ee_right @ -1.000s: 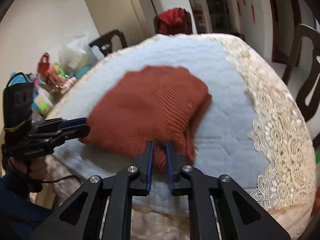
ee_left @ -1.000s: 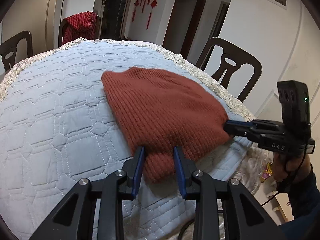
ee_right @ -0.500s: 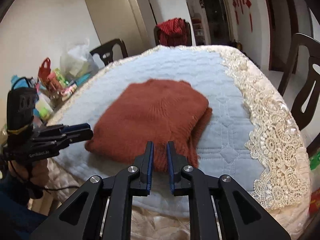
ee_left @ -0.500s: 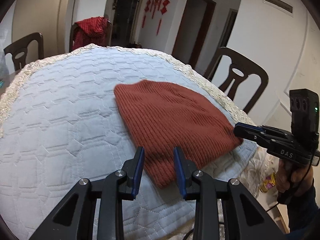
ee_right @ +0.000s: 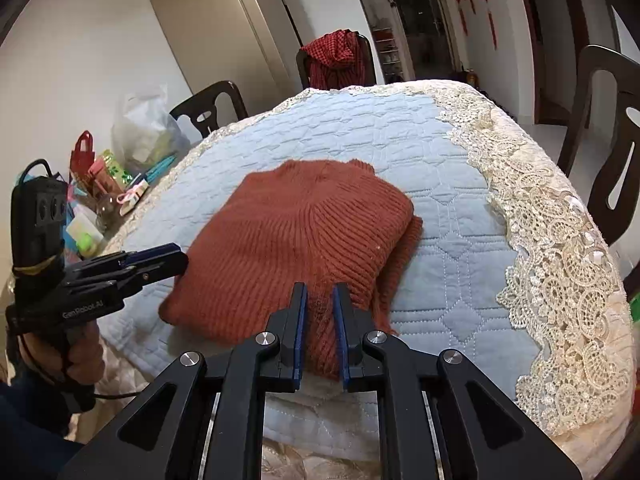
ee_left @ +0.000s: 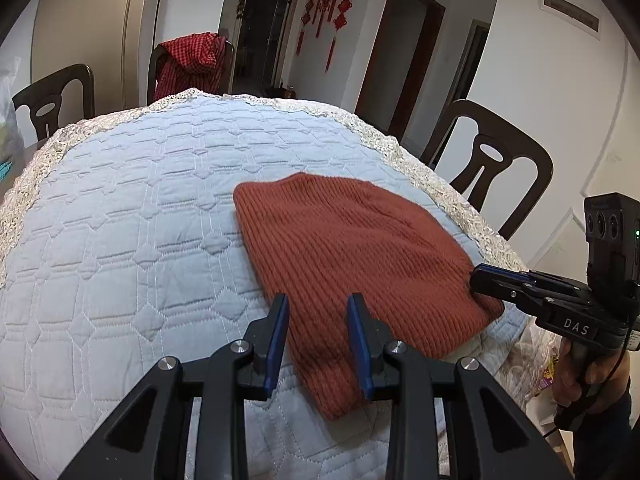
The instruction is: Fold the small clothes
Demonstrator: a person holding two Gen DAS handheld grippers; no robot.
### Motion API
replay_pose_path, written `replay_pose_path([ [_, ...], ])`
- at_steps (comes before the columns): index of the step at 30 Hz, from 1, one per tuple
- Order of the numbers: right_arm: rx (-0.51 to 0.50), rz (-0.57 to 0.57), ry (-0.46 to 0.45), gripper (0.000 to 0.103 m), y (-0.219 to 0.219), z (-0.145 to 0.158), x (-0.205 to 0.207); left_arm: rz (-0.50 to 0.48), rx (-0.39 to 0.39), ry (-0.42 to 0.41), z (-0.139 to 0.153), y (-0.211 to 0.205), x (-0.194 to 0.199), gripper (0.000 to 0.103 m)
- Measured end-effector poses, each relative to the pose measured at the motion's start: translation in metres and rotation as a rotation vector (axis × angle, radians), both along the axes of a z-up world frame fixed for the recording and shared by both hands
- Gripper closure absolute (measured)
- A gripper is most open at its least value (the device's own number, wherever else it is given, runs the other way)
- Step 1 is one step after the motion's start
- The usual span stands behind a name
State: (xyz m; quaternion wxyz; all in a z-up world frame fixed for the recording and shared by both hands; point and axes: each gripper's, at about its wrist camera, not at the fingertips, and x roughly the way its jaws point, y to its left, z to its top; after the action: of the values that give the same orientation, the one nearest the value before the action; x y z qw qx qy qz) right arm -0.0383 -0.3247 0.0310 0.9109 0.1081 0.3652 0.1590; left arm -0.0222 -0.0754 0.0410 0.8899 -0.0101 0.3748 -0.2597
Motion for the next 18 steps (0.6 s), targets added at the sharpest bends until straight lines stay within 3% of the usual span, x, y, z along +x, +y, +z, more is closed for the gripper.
replay_pose_path([
  [8,0.016,-0.019,-0.015,0.083,0.000,0.006,0.007,0.025,-0.018,0.014,0.001,0.001,0.012,0.070],
  [10,0.022,-0.029,-0.009,0.063,-0.002,0.004,0.010,0.030,-0.021,0.021,0.000,0.002,0.015,0.070],
  [11,0.024,-0.036,-0.007,0.060,-0.003,0.003,0.012,0.032,-0.022,0.023,-0.001,0.002,0.015,0.070],
  [18,0.020,-0.061,0.012,0.060,-0.007,-0.004,0.021,0.039,-0.015,0.039,-0.010,0.001,0.022,0.065],
])
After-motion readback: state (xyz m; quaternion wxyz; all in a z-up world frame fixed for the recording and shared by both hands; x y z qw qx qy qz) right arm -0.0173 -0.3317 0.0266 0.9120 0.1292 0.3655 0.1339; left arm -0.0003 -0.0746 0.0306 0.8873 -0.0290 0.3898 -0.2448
